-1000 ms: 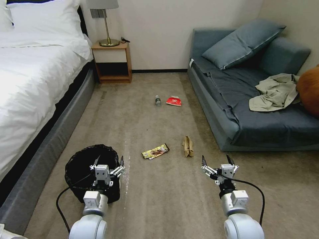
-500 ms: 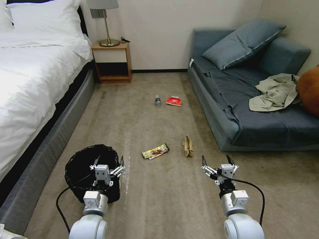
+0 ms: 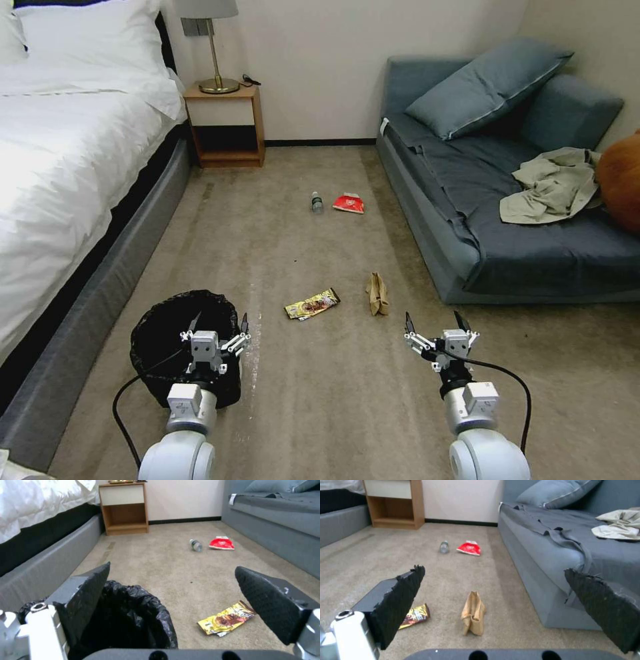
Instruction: Pick up the trash bin, then pick up the garbage on the floor and place it into the trash bin.
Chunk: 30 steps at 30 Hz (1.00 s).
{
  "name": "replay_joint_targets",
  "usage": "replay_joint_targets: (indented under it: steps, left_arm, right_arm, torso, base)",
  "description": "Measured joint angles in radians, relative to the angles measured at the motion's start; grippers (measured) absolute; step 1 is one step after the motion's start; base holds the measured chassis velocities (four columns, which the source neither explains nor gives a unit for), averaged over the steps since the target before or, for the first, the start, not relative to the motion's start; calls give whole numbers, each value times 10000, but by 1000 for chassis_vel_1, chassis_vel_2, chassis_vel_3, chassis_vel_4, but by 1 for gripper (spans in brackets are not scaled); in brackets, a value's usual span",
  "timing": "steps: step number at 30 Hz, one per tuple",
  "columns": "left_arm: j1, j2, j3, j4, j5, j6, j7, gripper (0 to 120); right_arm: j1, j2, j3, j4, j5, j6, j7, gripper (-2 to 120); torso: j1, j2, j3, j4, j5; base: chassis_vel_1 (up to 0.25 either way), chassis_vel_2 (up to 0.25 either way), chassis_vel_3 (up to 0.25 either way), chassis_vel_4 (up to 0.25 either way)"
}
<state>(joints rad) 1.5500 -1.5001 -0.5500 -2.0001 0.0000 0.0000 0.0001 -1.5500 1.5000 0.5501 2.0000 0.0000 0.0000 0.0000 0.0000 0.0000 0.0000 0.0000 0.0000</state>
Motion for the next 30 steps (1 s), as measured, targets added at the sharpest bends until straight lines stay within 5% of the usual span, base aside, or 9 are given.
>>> replay_joint_targets:
  steps: [6, 30]
  left_arm:
    - [-104, -5, 7, 130, -5, -11, -31, 100]
    - [-4868, -348, 557, 6129, -384, -679, -2423, 100]
  right_arm:
    - [30, 3, -1, -47, 1, 0, 0, 100]
    - [3853, 578, -637, -5946, 868, 772, 480, 100]
  torso:
    - [0, 1, 0, 2, 1]
    - [0, 3, -1, -2, 8]
  base:
    - [0, 0, 0, 0]
    - [0, 0, 0, 0]
